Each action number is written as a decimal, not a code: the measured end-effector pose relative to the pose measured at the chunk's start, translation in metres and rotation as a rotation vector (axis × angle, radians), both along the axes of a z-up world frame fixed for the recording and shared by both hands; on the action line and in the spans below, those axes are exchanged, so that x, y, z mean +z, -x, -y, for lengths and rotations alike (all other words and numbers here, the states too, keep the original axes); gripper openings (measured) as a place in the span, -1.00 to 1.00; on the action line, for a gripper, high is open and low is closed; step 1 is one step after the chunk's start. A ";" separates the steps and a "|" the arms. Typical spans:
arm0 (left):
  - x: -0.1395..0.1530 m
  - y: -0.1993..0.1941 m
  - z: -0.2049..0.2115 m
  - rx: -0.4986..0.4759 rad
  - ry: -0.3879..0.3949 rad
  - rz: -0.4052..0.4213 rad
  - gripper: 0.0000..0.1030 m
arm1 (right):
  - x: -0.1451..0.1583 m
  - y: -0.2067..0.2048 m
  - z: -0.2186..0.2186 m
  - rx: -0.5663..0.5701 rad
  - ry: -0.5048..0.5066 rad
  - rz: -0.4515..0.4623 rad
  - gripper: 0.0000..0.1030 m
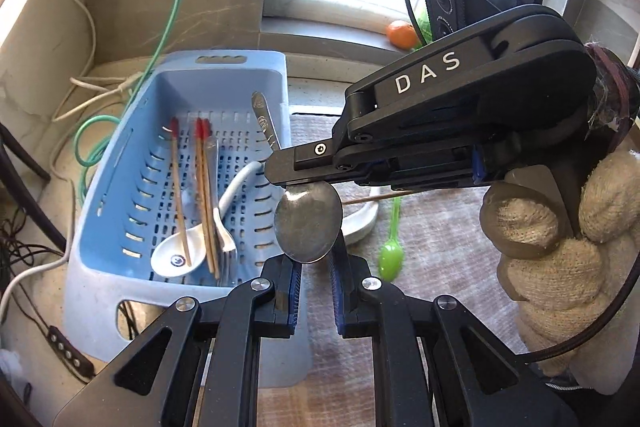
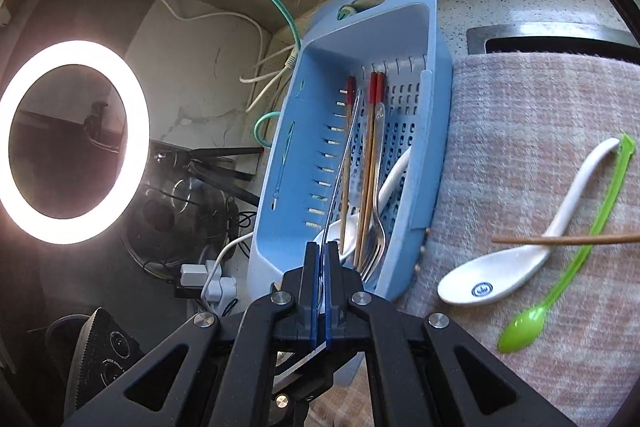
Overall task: Organize utensils
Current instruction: 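Carry the steel spoon into the blue basket and open the right tool, then move the right tool back over the towel, then lower both tools toward the green spoon and red-tipped chopstick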
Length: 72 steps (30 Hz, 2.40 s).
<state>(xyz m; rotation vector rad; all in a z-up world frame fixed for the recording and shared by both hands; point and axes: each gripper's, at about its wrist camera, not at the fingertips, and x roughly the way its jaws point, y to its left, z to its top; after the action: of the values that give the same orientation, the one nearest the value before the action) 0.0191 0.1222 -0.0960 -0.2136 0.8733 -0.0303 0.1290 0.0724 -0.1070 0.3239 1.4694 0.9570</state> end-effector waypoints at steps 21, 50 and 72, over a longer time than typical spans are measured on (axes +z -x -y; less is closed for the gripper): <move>-0.023 -0.022 -0.035 -0.001 -0.041 -0.067 -0.20 | -0.018 -0.021 -0.022 -0.011 0.055 0.103 -0.13; -0.003 -0.036 0.031 -0.104 -0.093 -0.059 -0.17 | 0.014 -0.039 0.136 -0.178 0.096 0.283 -0.01; 0.007 0.010 0.025 0.092 -0.030 -0.075 -0.17 | -0.053 -0.055 0.088 0.112 0.194 0.074 -0.58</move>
<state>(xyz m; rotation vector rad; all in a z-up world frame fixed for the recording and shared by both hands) 0.0092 0.0976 -0.0889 -0.2272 0.9369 0.0769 0.1841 -0.0156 -0.1597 0.0644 1.5110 0.8968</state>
